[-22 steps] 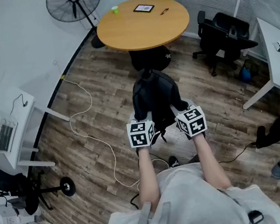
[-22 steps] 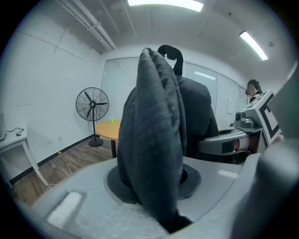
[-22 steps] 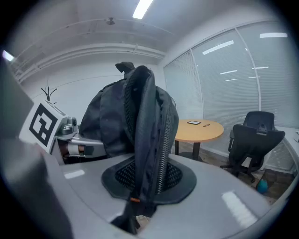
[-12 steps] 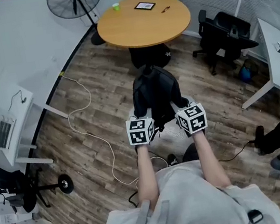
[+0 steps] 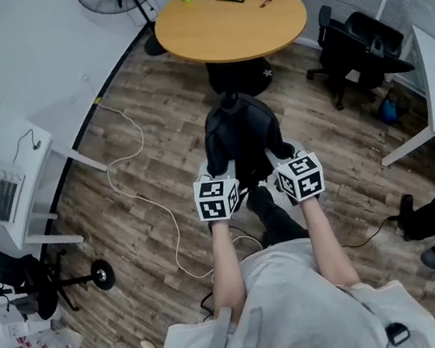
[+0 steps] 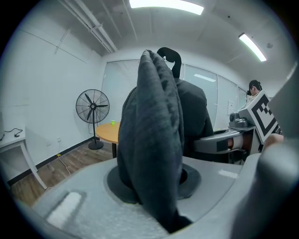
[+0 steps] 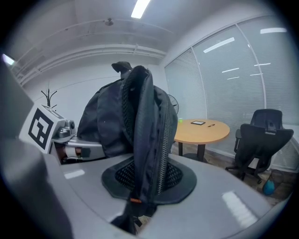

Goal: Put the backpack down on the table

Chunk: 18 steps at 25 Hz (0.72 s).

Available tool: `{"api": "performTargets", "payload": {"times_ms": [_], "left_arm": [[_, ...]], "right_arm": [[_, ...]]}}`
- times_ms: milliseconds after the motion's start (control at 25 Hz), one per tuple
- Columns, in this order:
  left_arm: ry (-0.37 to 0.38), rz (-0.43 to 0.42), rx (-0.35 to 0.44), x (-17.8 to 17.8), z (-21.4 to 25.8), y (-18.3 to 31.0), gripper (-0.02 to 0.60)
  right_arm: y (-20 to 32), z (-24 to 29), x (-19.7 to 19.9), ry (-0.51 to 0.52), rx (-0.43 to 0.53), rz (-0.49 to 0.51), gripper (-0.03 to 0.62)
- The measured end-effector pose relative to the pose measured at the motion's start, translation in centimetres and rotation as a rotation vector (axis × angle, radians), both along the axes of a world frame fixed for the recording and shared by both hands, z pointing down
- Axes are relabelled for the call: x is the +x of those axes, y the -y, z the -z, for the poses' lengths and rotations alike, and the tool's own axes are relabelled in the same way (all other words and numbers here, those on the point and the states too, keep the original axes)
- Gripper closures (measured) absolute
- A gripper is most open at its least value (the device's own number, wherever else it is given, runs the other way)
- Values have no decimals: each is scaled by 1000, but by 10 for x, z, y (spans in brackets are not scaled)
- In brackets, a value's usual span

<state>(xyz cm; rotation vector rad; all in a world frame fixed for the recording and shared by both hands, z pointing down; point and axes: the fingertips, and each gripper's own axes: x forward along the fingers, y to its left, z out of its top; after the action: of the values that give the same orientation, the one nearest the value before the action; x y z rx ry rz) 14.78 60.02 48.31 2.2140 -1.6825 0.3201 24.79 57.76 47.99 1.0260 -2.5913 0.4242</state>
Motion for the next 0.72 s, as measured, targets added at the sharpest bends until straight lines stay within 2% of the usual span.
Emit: {"api": "performTargets", "payload": {"times_ms": [360,720], "left_arm": [[23,17,1,-48,1,77,515],[19,19,-13,-103,10,190,515]], "right_arm": [[77,-3,-47,36,-7,31,525],[194,2,-105,60,-22,42,525]]}}
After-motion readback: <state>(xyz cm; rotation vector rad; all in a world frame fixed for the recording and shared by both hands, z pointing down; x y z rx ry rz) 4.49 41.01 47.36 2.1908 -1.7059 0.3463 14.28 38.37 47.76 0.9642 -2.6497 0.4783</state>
